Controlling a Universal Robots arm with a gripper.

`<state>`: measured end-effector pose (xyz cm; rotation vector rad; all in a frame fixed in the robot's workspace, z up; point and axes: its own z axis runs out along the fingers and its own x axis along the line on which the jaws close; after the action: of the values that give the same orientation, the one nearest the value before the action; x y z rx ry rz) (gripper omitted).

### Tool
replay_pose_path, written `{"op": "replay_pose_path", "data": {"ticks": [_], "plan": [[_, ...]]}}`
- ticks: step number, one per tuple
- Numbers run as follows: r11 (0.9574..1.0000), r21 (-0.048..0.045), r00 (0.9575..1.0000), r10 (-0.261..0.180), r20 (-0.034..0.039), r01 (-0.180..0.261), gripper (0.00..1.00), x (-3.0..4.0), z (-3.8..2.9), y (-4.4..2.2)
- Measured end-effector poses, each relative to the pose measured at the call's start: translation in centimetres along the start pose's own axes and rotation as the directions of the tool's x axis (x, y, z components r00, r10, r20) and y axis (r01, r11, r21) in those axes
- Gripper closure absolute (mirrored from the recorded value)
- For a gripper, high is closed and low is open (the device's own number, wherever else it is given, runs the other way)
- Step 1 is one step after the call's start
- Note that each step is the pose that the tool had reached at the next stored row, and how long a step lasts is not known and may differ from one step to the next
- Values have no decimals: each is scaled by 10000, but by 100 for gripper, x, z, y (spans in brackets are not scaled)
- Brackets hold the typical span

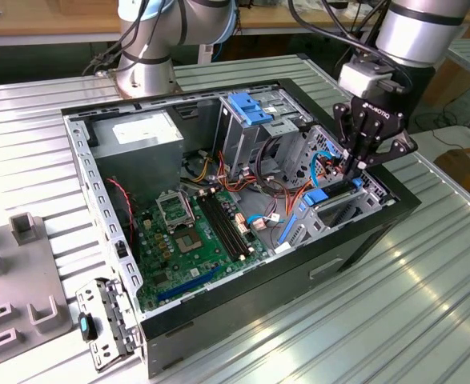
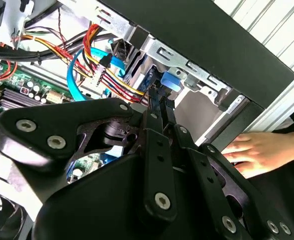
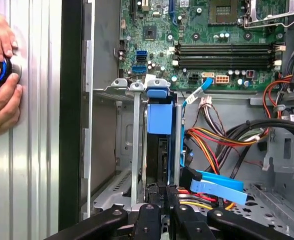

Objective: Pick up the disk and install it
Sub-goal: 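Insert the first disk wire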

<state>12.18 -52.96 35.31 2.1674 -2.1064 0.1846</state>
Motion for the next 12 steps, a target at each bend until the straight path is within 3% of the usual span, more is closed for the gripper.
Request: {"op": "replay_pose_path", "data": {"ticks": [2, 3, 4, 5, 8, 9, 11, 12], "plan": [[10000, -43, 10000, -5, 1, 5, 84, 0, 0, 0], [9999, -148, 10000, -19, 10, 20, 84, 0, 1, 0], [9995, -318, 10000, -45, 26, 46, 84, -1, 3, 0], [9993, -361, 10000, -47, 25, 48, 84, -1, 4, 0], [9994, -348, 10000, -52, 26, 53, 84, -1, 7, 0], [9999, -73, 9999, -105, 17, 105, 84, -1, 8, 6], [9999, -66, 9999, -106, 26, 106, 84, -2, 8, 7], [9999, -64, 9999, -105, 69, 105, 84, 0, 7, 7]]}}
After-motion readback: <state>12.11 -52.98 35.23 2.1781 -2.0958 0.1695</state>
